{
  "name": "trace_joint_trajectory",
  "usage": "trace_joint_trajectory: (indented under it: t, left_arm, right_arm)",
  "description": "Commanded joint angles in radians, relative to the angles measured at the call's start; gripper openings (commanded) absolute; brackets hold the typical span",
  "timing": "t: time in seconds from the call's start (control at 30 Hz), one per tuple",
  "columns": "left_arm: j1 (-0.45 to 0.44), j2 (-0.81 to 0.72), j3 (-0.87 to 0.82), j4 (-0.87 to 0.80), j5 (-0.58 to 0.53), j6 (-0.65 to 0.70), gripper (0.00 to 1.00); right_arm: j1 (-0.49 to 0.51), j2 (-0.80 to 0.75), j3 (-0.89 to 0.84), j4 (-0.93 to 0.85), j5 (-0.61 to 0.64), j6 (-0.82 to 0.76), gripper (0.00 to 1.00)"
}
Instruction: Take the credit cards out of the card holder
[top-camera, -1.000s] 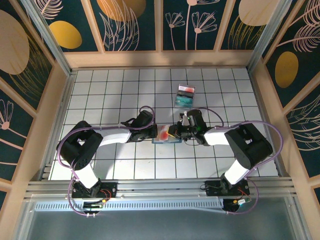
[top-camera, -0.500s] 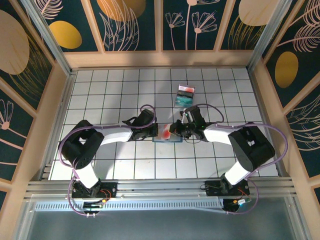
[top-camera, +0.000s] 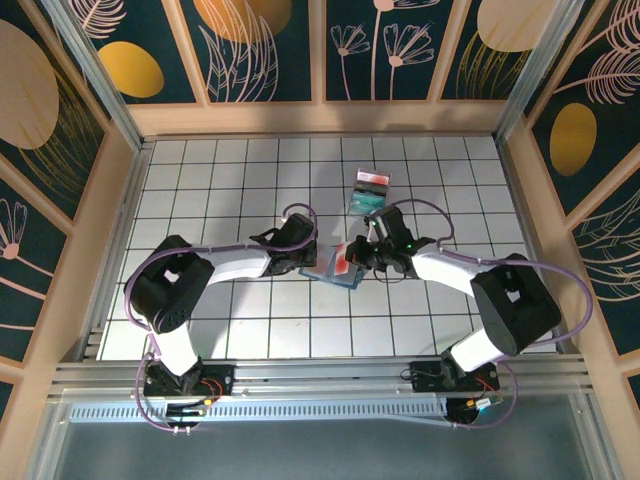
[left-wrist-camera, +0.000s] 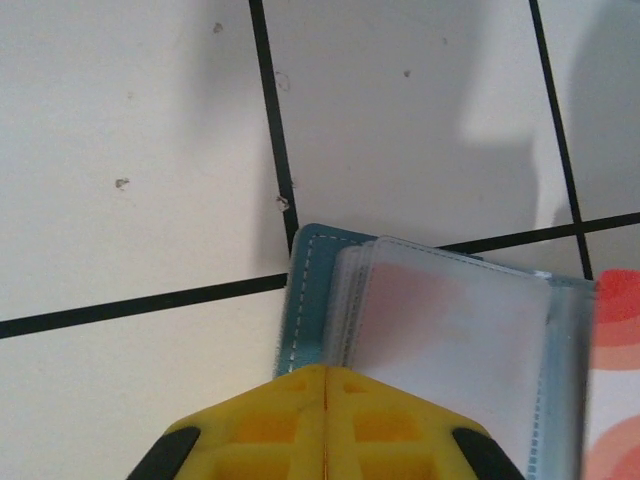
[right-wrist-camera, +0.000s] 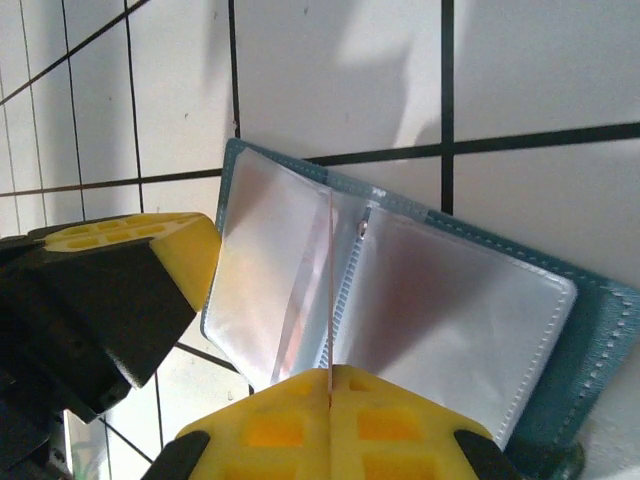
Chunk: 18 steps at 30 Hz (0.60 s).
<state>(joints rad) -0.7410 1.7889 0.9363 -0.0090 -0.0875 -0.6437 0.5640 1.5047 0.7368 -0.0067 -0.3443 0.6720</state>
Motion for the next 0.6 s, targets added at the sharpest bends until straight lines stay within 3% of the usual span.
trace_joint_trajectory:
  t: [0.0, 0.2, 0.37, 0.53, 0.57]
  left_arm:
    - [-0.001, -0.003, 0.025, -0.036, -0.01, 0.024, 0.12]
    - [-0.001, -0.069, 0.021, -0.044, 0.009, 0.021, 0.26]
    - [-0.001, -0.17, 0.017, -0.039, -0.029, 0.005, 0.58]
    - [-0.001, -0.228, 0.015, -0.036, -0.108, -0.014, 0.99]
    - [-0.001, -0.235, 0.013, -0.037, -0.126, -0.015, 0.99]
  right_arm:
    - [0.003, -0.054, 0.075, -0.116, 0.087, -0.081, 0.0]
    - [0.001, -0.09, 0.222, -0.271, 0.259, -0.246, 0.0]
    - [-0.008, -0.069, 0.361, -0.322, 0.366, -0.433, 0.0]
    - [-0.011, -0.001, 0.49, -0.302, 0.448, -0.639, 0.0]
    - [-0.038, 0.012, 0.507, -0.295, 0.448, -0.677, 0.0]
